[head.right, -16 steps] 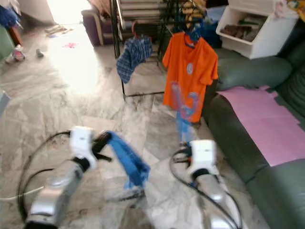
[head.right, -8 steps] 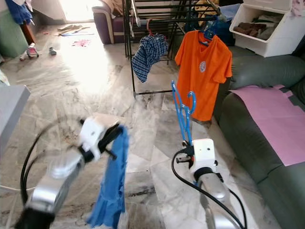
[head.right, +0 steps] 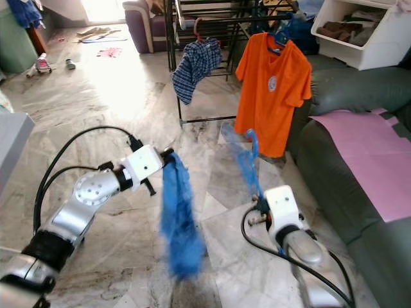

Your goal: Hang hanger

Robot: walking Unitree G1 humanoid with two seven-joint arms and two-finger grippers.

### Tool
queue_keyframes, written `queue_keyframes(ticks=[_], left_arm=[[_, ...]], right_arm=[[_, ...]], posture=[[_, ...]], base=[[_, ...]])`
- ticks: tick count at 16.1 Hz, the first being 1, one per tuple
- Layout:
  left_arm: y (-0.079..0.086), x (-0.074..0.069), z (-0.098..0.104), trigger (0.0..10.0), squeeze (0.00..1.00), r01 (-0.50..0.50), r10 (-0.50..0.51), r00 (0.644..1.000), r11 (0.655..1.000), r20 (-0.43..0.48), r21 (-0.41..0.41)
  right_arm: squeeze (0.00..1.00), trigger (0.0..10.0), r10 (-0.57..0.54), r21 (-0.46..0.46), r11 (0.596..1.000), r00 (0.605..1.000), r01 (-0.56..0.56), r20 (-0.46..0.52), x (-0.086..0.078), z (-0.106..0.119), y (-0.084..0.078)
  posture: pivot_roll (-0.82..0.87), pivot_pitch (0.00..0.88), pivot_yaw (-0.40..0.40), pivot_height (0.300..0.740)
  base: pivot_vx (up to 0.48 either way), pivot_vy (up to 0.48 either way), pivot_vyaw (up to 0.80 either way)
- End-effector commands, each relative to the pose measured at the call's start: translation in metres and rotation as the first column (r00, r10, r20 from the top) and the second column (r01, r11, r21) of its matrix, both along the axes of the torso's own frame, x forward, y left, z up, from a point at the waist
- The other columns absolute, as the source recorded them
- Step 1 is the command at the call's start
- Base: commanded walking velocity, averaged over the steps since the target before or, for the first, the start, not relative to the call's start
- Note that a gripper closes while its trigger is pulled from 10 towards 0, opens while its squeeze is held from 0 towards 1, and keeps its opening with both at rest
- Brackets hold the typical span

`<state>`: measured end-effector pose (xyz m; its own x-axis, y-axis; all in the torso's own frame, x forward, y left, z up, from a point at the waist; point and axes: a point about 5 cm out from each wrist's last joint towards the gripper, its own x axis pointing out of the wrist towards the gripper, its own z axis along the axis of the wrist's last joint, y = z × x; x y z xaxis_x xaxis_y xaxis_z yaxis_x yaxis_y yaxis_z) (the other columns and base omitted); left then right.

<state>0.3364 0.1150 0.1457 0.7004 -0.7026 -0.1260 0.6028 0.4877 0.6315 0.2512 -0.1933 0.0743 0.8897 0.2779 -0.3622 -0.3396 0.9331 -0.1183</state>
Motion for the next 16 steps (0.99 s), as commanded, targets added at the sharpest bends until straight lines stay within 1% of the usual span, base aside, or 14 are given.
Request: queue_keyframes(ticks=[1, 2, 3, 6, 8, 10, 11, 13, 14, 15, 16], left_arm=[[0.004, 0.004, 0.007, 10.0, 0.00, -0.009, 0.008, 0.999, 1.000, 0.051, 0.012], [0.009, 0.008, 0.006, 10.0, 0.00, -0.024, 0.018, 0.996, 0.997, 0.086, 0.077], [0.015, 0.012, 0.000, 10.0, 0.00, -0.018, 0.002, 0.996, 0.986, 0.094, 0.167], [0.021, 0.018, -0.012, 10.0, 0.00, -0.033, 0.026, 0.999, 0.965, 0.029, 0.260], [0.025, 0.020, -0.016, 10.0, 0.00, -0.049, 0.050, 0.999, 0.957, 0.007, 0.286], [0.026, 0.024, -0.020, 10.0, 0.00, -0.065, 0.071, 0.997, 0.956, -0.009, 0.287], [0.024, 0.025, -0.022, 10.0, 0.00, -0.057, 0.069, 0.997, 0.954, -0.030, 0.294], [0.022, 0.026, -0.025, 10.0, 0.00, -0.056, 0.076, 0.996, 0.952, -0.055, 0.300], [0.022, 0.027, -0.028, 10.0, 0.00, -0.067, 0.094, 0.993, 0.950, -0.075, 0.305], [0.023, 0.028, -0.030, 10.0, 0.00, -0.083, 0.116, 0.989, 0.948, -0.089, 0.306], [0.024, 0.029, -0.030, 10.0, 0.00, -0.091, 0.125, 0.988, 0.948, -0.092, 0.304]], right_arm=[[0.00, 10.0, 0.066, 0.023, 0.998, 0.998, -0.066, -0.014, -0.004, 0.006, 0.005], [0.00, 10.0, 0.153, 0.023, 0.988, 0.987, -0.152, -0.040, -0.013, 0.009, 0.004], [0.00, 10.0, 0.237, -0.003, 0.971, 0.968, -0.238, -0.078, -0.019, 0.011, -0.001], [0.00, 10.0, 0.278, -0.052, 0.957, 0.955, -0.284, -0.103, -0.013, 0.021, -0.016], [0.00, 10.0, 0.288, -0.086, 0.951, 0.951, -0.298, -0.108, -0.010, 0.027, -0.023], [0.00, 10.0, 0.336, -0.093, 0.932, 0.932, -0.349, -0.134, -0.011, 0.036, -0.030], [0.00, 10.0, 0.389, -0.089, 0.909, 0.906, -0.407, -0.166, -0.015, 0.040, -0.032], [0.00, 10.0, 0.452, -0.068, 0.876, 0.863, -0.477, -0.227, -0.023, 0.045, -0.037], [0.00, 10.0, 0.493, -0.043, 0.853, 0.830, -0.520, -0.262, -0.029, 0.048, -0.039], [0.00, 10.0, 0.517, -0.018, 0.839, 0.808, -0.544, -0.284, -0.033, 0.050, -0.040], [0.00, 10.0, 0.529, -0.007, 0.831, 0.796, -0.556, -0.294, -0.035, 0.050, -0.041]], posture=[[-0.06, 0.039, 0.007, 0.740], [-0.06, 0.040, 0.005, 0.740], [-0.06, 0.038, -0.002, 0.740], [-0.07, 0.033, -0.003, 0.740], [-0.07, 0.031, -0.003, 0.740], [-0.08, 0.032, -0.004, 0.740], [-0.08, 0.031, -0.003, 0.740], [-0.08, 0.032, -0.001, 0.740], [-0.08, 0.032, -0.001, 0.740], [-0.09, 0.034, 0.002, 0.740], [-0.09, 0.034, 0.002, 0.740]], base=[[0.000, 0.000, 0.00], [0.000, 0.000, 0.00], [0.000, 0.000, 0.00], [0.000, 0.000, 0.00], [0.000, 0.000, 0.00], [0.000, 0.000, 0.00], [0.000, 0.000, 0.00], [0.000, 0.000, 0.00], [0.000, 0.000, 0.00], [0.000, 0.000, 0.00], [0.000, 0.000, 0.00]])
